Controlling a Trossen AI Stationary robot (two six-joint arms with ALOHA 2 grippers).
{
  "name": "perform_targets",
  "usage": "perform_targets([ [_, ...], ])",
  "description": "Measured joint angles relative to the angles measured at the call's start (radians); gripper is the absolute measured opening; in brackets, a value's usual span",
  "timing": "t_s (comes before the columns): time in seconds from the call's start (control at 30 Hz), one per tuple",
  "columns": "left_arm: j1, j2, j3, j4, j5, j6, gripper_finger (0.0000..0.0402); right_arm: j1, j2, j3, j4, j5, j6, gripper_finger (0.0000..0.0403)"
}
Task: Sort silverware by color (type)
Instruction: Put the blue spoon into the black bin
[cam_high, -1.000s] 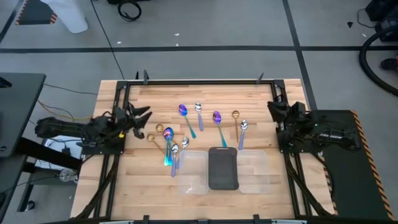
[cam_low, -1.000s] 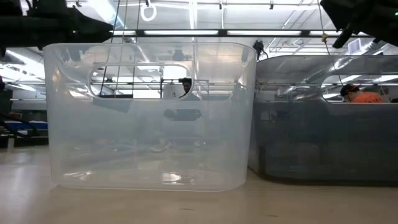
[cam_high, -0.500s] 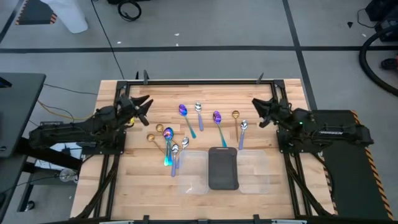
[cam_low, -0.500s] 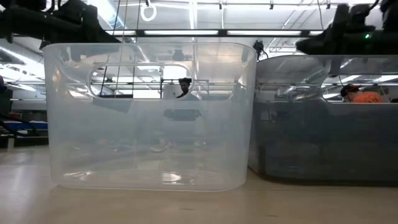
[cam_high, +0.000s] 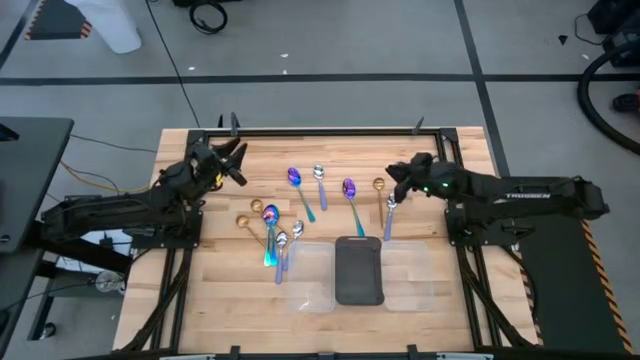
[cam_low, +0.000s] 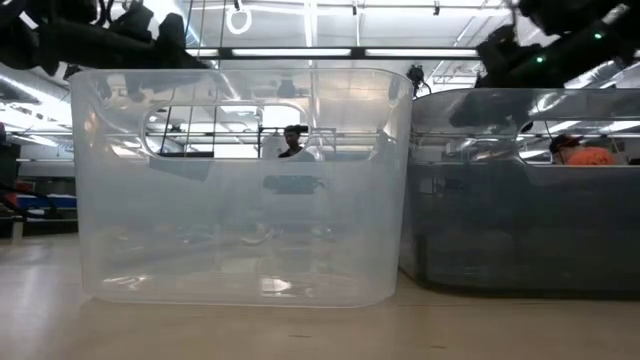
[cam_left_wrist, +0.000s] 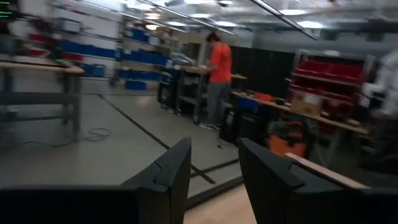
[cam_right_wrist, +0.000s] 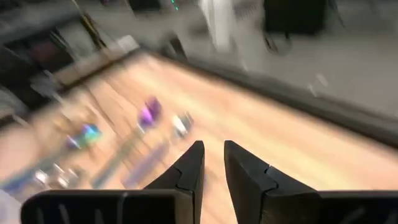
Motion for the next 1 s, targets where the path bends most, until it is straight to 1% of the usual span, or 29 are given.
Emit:
perform_targets([
  [0.1, 0.0, 0.008, 0.0, -0.015, 0.048, 0.0, 0.0142, -0.001, 0.105, 0.094, -0.156, 0.002, 0.086, 0.0073],
  [0.4, 0.0, 0.011, 0.003, -0.029, 0.11, -0.003, 0.0142, 0.02, 0.39, 0.304, -0.447, -0.078, 0.279, 0.0073],
  [0.47, 0.0, 0.011, 0.041, -0.121, 0.126, -0.02, 0.0142, 0.021, 0.45, 0.35, -0.503, -0.088, 0.316, 0.0073],
  [0.53, 0.0, 0.011, 0.103, -0.257, 0.139, -0.027, 0.0142, 0.021, 0.507, 0.393, -0.549, -0.097, 0.337, 0.0073],
  [0.63, 0.0, 0.011, 0.174, -0.425, 0.148, -0.027, 0.0142, 0.021, 0.583, 0.448, -0.583, -0.113, 0.348, 0.0074],
  [0.7, -0.001, 0.009, 0.194, -0.473, 0.148, -0.027, 0.0142, 0.02, 0.624, 0.478, -0.588, -0.133, 0.349, 0.0079],
  [0.93, -0.001, 0.011, 0.195, -0.491, 0.148, -0.027, 0.0142, 0.018, 0.759, 0.557, -0.616, -0.209, 0.367, 0.0131],
  [1.0, -0.001, 0.011, 0.195, -0.495, 0.148, -0.027, 0.0142, 0.029, 0.797, 0.584, -0.612, -0.216, 0.372, 0.0147],
])
